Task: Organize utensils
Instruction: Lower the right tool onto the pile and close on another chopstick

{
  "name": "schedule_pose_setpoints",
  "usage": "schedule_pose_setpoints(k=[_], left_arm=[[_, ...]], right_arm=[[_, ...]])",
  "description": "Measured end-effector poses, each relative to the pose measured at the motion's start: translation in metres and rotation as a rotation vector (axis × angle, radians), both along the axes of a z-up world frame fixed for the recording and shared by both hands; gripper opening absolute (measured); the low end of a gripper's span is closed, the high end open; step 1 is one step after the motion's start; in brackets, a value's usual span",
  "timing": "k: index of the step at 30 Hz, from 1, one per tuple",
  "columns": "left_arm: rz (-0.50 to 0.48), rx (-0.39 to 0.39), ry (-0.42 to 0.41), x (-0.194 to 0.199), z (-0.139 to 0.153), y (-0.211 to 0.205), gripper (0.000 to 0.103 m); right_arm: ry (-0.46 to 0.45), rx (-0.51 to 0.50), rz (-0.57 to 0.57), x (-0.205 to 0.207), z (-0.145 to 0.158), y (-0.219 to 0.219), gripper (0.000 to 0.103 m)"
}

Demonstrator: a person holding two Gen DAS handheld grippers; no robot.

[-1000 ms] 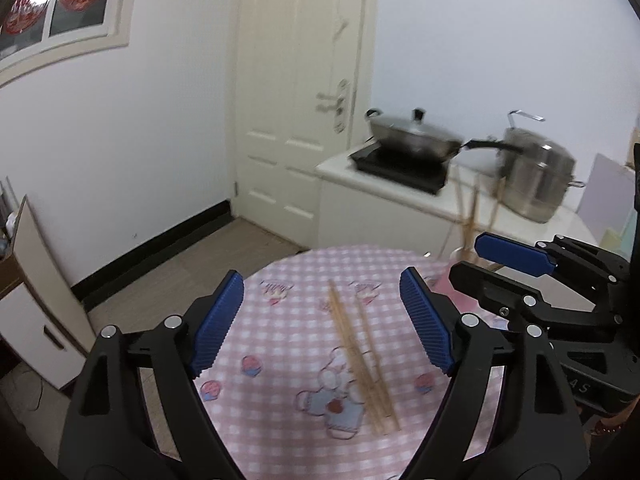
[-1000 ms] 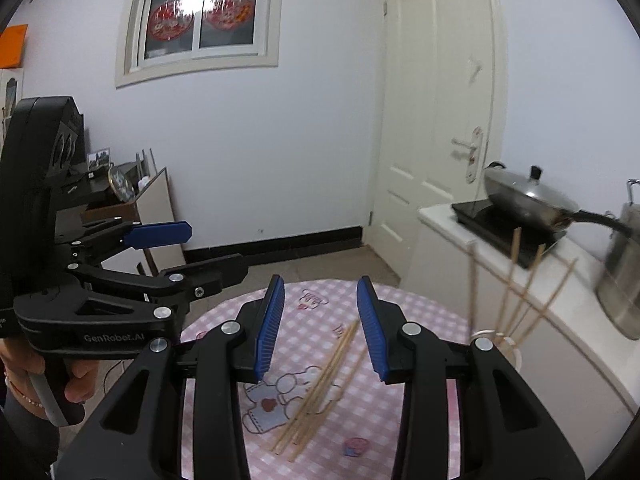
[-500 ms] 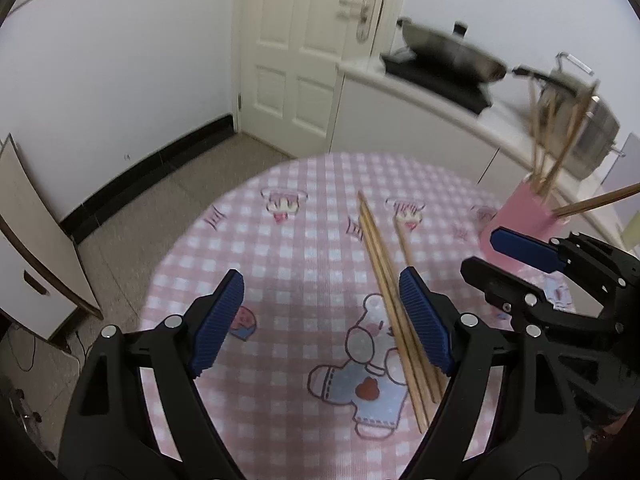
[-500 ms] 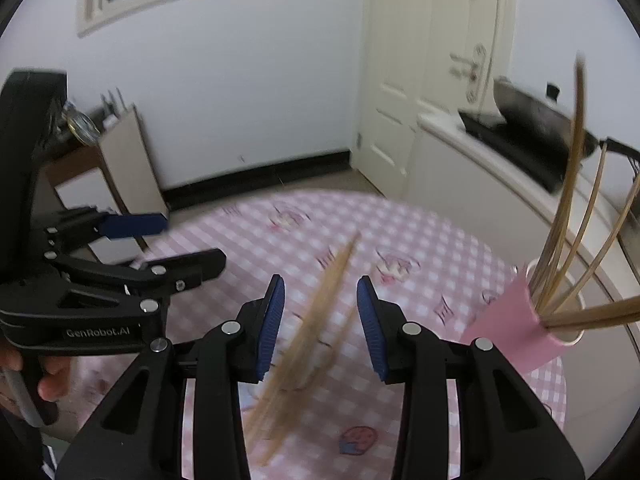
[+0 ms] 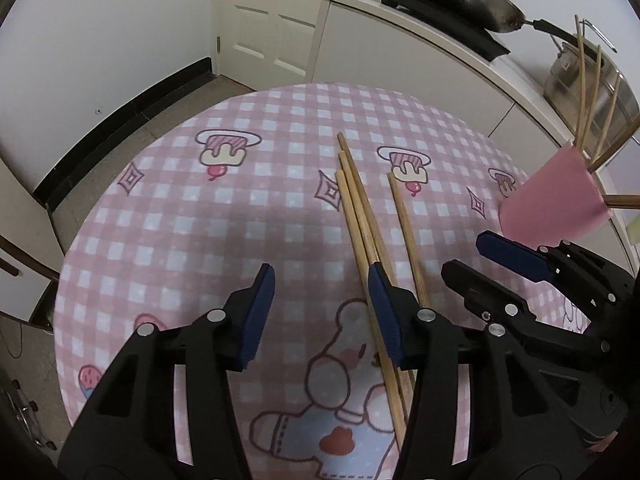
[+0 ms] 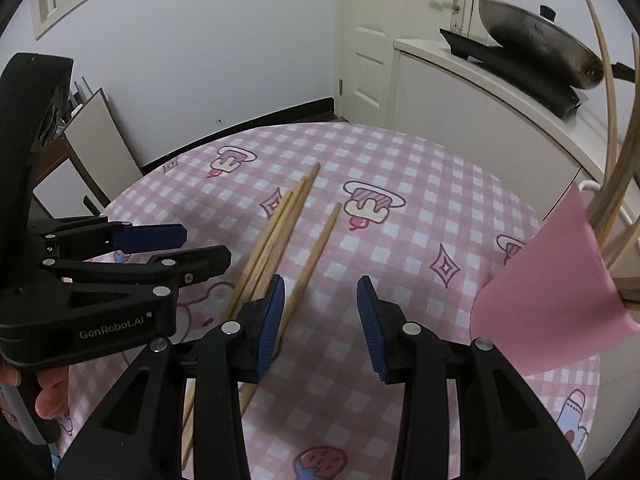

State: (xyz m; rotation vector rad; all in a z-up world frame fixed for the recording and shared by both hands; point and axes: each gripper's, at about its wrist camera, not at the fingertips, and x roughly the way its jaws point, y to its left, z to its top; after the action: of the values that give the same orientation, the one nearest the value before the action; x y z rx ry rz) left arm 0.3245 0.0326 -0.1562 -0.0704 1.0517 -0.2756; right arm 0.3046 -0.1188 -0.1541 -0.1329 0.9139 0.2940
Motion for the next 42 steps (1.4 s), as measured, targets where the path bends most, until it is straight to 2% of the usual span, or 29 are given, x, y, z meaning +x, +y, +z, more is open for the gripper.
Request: schedule_pose_setpoints(k=[9,20,27,30,32,36,40,42], left_arm=[[-0.010,0.076,0.003,0.006,-0.011,-0.018,0.048],[0.019,0.103,-0.007,0.020,-0.012,-0.024,0.049],[0.014,0.143,-0.015,0.016,-0.011,-0.028,0.049],[0.017,0.182,-0.028,0.016,-0.011,-0.033,0.049],[0.007,0.170,-0.019,0.018,-0.013,-0.033,0.049],[-0.004,0.193,-0.025,0.017,-0.015,-0.034,0.044],[0.011,0.161,0.002,0.021,-0.013,-0.023,0.032],[0.020,0.154,0.011,0.024,-0.013,-0.017,0.030]], right_arm=[[0.011,0.039,-0.003,0.006,-0.004,-0.012,0.035],[0.025,0.064,-0.006,0.009,-0.007,-0.016,0.035],[0.023,0.070,-0.013,0.010,-0.005,-0.020,0.035],[0.023,0.070,-0.015,0.010,-0.005,-0.020,0.035],[0.024,0.069,-0.015,0.010,-0.005,-0.019,0.035],[0.029,0.070,-0.014,0.011,-0.006,-0.018,0.036],[0.038,0.083,-0.020,0.018,-0.007,-0.019,0.036],[0.047,0.095,-0.024,0.023,-0.007,-0.018,0.036]])
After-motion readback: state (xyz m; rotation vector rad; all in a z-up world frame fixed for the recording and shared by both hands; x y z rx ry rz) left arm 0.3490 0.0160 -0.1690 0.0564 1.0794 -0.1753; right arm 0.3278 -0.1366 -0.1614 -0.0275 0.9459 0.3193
